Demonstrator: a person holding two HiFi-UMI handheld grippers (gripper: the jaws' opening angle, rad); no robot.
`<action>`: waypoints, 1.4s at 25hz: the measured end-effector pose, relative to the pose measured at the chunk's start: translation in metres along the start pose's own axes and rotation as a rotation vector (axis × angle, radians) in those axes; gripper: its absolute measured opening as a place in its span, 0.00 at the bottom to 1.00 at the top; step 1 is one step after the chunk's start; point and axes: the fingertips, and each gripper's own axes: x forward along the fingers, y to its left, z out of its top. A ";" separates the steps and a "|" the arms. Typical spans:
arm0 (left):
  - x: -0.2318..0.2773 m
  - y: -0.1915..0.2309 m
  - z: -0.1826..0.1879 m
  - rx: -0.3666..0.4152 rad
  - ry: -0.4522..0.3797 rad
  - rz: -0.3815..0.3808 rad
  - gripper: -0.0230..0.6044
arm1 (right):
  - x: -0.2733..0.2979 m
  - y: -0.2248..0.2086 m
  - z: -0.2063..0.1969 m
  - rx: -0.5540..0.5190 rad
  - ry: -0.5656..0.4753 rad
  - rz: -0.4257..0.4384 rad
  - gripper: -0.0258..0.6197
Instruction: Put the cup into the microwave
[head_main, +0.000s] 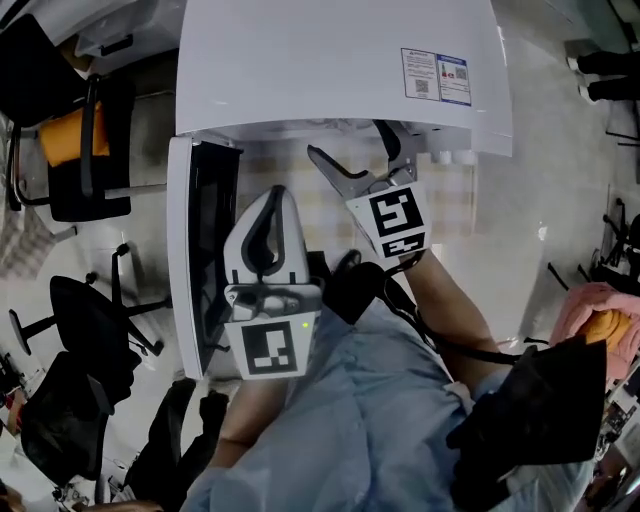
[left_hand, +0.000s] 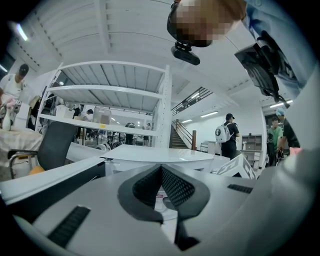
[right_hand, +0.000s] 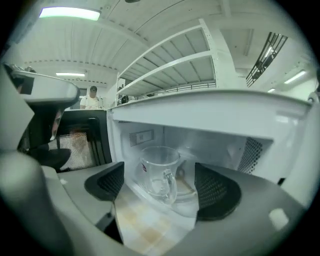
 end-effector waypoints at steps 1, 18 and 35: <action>-0.002 -0.004 0.002 0.006 -0.001 -0.004 0.05 | -0.009 0.002 0.002 0.004 -0.003 -0.002 0.67; 0.006 -0.061 0.015 0.034 -0.012 -0.124 0.05 | -0.080 0.028 0.046 0.046 -0.121 0.022 0.05; 0.077 -0.032 -0.074 -0.023 0.160 -0.143 0.05 | -0.005 0.022 -0.023 0.160 0.093 0.059 0.04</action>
